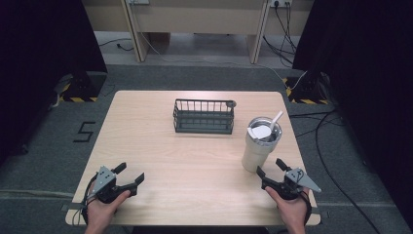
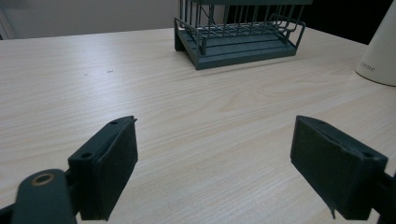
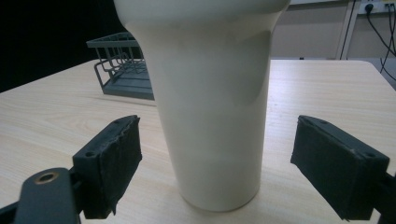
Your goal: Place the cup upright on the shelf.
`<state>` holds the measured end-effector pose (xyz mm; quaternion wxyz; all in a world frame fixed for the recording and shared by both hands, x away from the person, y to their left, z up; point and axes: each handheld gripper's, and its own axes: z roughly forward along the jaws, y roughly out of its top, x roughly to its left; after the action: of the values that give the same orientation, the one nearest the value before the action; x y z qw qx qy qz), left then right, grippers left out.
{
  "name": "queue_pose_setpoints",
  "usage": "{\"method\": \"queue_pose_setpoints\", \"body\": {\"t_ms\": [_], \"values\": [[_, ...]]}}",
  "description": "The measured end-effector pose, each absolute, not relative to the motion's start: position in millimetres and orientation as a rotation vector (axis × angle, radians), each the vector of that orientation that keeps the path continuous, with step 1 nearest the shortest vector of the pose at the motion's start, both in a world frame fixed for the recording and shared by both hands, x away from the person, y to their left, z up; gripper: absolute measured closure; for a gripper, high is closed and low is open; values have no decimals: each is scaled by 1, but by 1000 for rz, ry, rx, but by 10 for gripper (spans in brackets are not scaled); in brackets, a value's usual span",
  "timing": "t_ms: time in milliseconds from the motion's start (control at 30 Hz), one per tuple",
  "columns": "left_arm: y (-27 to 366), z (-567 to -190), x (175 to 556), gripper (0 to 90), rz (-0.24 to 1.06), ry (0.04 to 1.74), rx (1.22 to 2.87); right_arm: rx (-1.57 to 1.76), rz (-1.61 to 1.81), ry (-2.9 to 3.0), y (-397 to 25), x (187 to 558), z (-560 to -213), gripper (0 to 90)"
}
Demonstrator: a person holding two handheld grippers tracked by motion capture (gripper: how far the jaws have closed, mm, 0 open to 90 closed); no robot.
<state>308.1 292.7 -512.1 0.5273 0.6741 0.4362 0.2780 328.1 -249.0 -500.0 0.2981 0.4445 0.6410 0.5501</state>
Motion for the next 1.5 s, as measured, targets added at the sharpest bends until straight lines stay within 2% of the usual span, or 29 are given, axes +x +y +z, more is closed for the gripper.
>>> {"method": "queue_pose_setpoints", "body": {"t_ms": [933,1500], "values": [[290,-511,307,144,662,1020,1614,1146,1420,1733,-224,378,-503,94],[289,-511,307,144,661,1014,1619,1115,1436,1716,-220,387,-507,98]]}}
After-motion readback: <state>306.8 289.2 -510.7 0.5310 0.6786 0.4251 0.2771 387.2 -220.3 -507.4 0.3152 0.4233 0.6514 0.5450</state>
